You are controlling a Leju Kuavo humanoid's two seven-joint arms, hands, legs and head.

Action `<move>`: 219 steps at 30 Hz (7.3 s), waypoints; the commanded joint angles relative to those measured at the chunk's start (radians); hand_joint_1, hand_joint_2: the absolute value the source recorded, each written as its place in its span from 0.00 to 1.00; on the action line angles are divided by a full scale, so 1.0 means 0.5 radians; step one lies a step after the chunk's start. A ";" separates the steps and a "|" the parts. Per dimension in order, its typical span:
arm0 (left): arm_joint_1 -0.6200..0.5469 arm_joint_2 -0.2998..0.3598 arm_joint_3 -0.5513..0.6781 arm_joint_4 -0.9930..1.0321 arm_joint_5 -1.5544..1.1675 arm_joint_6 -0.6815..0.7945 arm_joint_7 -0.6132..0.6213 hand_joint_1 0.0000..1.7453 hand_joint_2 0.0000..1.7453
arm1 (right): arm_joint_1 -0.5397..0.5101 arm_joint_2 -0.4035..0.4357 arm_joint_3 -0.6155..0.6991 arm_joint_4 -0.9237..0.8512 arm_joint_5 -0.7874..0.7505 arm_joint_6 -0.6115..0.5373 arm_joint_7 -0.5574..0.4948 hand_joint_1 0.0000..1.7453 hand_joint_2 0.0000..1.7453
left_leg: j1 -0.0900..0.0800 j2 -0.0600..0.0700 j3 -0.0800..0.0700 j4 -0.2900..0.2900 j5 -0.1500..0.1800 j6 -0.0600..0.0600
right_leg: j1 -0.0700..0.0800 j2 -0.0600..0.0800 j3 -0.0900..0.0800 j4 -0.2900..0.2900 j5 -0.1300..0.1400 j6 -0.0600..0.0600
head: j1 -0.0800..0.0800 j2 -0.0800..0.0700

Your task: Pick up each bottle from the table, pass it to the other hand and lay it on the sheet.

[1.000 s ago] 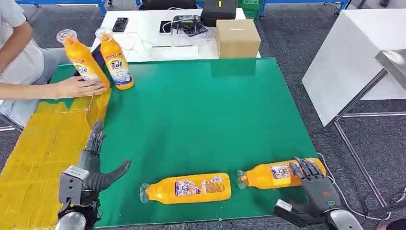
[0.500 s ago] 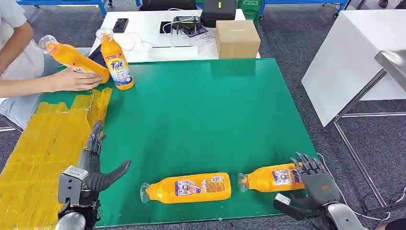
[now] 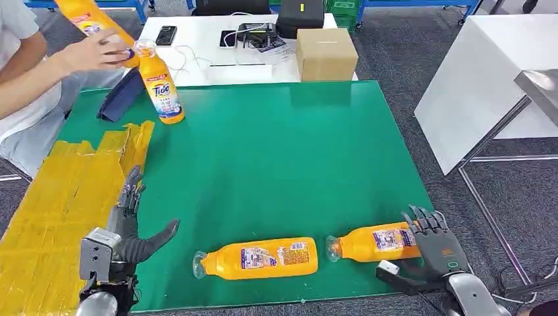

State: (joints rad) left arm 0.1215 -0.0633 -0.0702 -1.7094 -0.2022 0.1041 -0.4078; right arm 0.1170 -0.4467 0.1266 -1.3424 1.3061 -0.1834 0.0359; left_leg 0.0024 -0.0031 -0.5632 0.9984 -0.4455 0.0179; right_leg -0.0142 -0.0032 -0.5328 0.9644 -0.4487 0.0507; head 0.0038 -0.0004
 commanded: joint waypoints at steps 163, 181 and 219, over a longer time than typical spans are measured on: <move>-0.829 0.070 -0.723 0.575 0.533 -0.371 0.198 0.00 1.00 | -0.974 1.188 0.831 0.620 -1.366 -0.514 -0.753 1.00 1.00 | 0.004 -0.001 -0.034 0.000 0.018 -0.012 | 0.004 0.000 -0.017 0.014 0.011 -0.013 | 0.001 0.000; -0.837 0.044 -0.698 0.572 0.777 -0.475 0.245 0.00 1.00 | -1.004 1.205 0.903 0.713 -1.318 -0.531 -0.746 1.00 1.00 | 0.004 -0.001 -0.035 0.000 0.017 -0.012 | 0.004 0.000 -0.018 0.015 0.011 -0.013 | 0.001 0.000; -0.829 0.016 -0.774 0.626 0.905 -0.463 0.259 1.00 1.00 | -1.023 1.214 0.959 0.779 -1.356 -0.581 -0.744 1.00 1.00 | 0.005 0.001 -0.031 0.000 0.015 -0.012 | 0.005 0.001 -0.015 0.014 0.009 -0.014 | 0.001 0.000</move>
State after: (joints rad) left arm -0.2669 -0.0645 -0.4307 -1.4370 0.2422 -0.1335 -0.2739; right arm -0.3441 0.1701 0.5707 -1.0082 0.6382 -0.4673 -0.3342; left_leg 0.0044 -0.0037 -0.5823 0.9989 -0.4365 0.0122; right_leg -0.0126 -0.0036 -0.5435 0.9723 -0.4431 0.0453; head 0.0042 -0.0004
